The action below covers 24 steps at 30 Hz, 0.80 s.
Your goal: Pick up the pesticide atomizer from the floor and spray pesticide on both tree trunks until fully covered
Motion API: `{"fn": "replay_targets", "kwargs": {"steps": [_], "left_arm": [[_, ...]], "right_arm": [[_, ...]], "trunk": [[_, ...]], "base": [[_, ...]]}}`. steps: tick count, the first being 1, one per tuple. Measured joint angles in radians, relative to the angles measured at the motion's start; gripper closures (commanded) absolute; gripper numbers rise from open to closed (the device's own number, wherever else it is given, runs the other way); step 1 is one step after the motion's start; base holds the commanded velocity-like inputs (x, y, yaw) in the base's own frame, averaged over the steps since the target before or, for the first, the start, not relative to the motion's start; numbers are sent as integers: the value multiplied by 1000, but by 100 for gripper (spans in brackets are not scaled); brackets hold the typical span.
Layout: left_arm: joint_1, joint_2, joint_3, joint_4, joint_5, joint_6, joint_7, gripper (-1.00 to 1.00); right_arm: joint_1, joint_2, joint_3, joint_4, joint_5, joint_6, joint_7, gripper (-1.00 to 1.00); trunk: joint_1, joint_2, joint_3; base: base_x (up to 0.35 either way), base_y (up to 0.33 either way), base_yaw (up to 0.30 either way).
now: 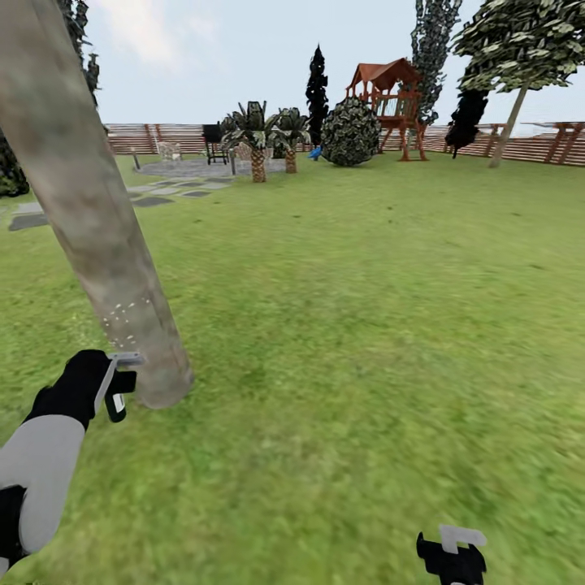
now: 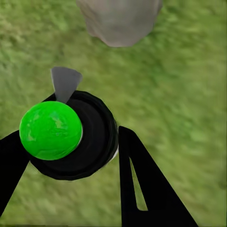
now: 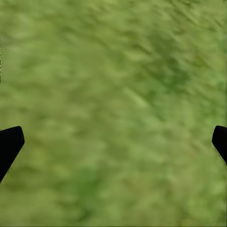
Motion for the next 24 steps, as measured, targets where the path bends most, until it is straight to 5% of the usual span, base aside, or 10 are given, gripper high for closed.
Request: {"fn": "replay_targets", "kwargs": {"steps": [24], "left_arm": [[18, -8, 0, 101, 3, -13, 1, 100]], "right_arm": [[0, 1, 0, 1, 0, 0, 0, -100]], "trunk": [[0, 0, 0]], "base": [[207, -166, 275]]}}
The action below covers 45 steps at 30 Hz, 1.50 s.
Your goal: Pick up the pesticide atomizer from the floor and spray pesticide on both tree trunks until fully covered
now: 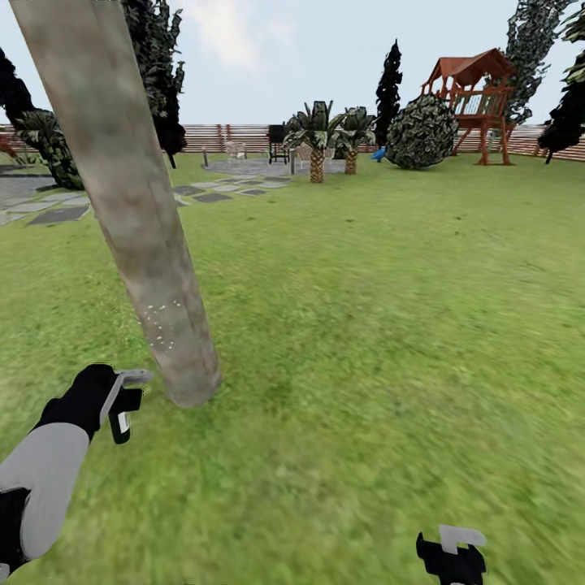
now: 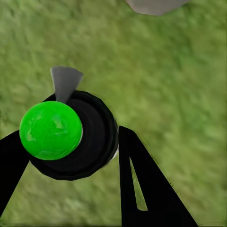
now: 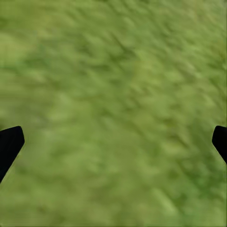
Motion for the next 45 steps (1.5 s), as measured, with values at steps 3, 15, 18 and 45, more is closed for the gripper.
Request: {"fn": "replay_targets", "kwargs": {"steps": [3, 15, 18, 45], "left_arm": [[0, -2, -2, 1, -2, 0, -1, 100], [0, -6, -14, -2, 0, -1, 0, 100], [0, -12, -24, -8, -1, -1, 2, 100], [-1, -13, -22, -15, 1, 3, 3, 100]], "right_arm": [[-1, 0, 0, -1, 0, 0, 0, -100], [0, -3, 0, -2, 0, 0, 0, -100], [0, -3, 0, -2, 0, 0, 0, -100], [0, 0, 0, -1, 0, 0, 0, -100]], "trunk": [[0, 0, 0], [0, 0, 0], [0, 0, 0], [0, 0, 0]], "base": [[6, -14, 131], [0, -256, 4], [19, -273, 0], [101, -249, 126]]}}
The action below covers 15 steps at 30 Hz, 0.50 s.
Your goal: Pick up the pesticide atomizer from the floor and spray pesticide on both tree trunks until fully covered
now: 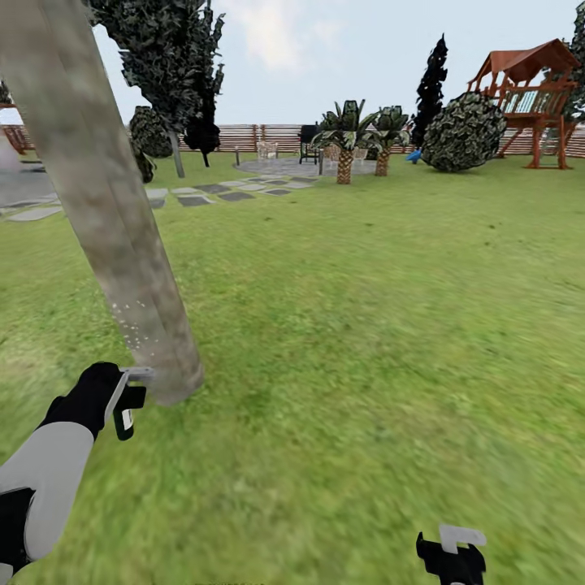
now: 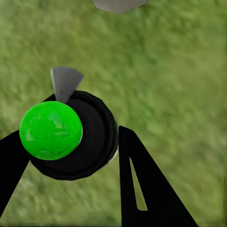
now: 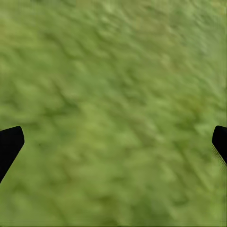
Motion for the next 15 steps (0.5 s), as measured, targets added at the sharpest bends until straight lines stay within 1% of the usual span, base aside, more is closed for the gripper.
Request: {"fn": "replay_targets", "kwargs": {"steps": [2, 4, 15], "left_arm": [[0, 0, 1, 0, 0, 0, 0, 100], [0, 0, 2, 0, 0, 0, 0, 100], [-1, 0, 4, -1, 1, 1, -1, 100]], "right_arm": [[-1, 0, 0, 0, 0, 0, 0, -100], [0, 1, 0, 0, 0, 0, 0, -100], [0, 1, 0, -1, 0, 0, 0, -100]], "trunk": [[0, 0, 0], [0, 0, 0], [0, 0, 0]], "base": [[75, -273, 199], [124, -268, 71], [161, -248, 12]]}}
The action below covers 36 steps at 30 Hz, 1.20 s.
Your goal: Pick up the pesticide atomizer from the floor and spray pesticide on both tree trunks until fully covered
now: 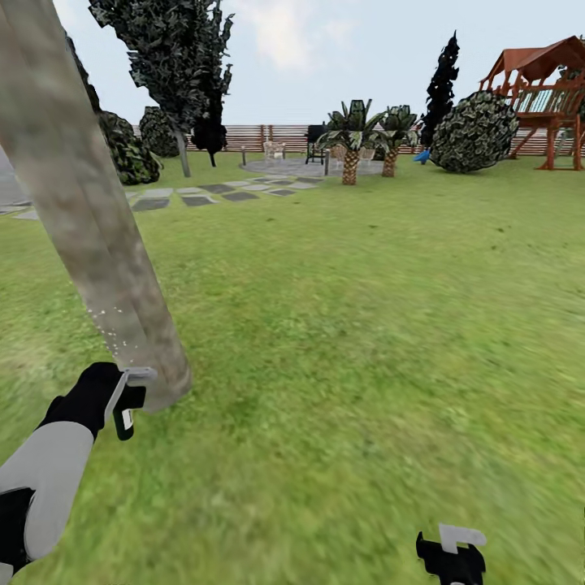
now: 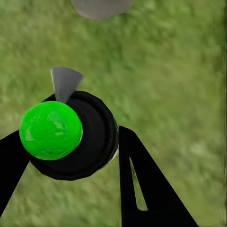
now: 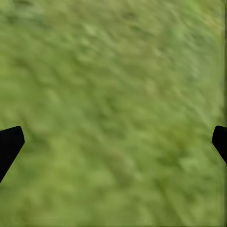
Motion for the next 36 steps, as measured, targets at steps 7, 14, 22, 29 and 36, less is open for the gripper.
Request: {"fn": "replay_targets", "kwargs": {"steps": [7, 14, 22, 29, 36], "left_arm": [[-1, 4, 2, -2, 0, 1, 0, 100], [-39, 1, -4, -5, -3, 15, -1, 100], [-63, 0, -7, -9, -6, 16, -1, 100], [-59, 1, -7, -8, -8, 16, -1, 100], [-61, 4, -7, -8, -8, 15, -1, 100]], "right_arm": [[0, 0, 0, 0, 0, 0, 0, -100], [0, -1, 0, 0, 0, 0, 0, -100], [0, -1, 0, 0, 0, 0, 0, -100], [1, -3, 0, 0, 0, 0, 0, -100], [0, -3, 0, 0, 0, 0, 0, -100]], "trunk": [[0, 0, 0], [0, 0, 0], [0, 0, 0], [0, 0, 0], [0, 0, 0]], "base": [[-34, -264, 230], [-6, -42, 275], [154, 0, 69], [334, -6, 0], [194, -197, 1]]}}
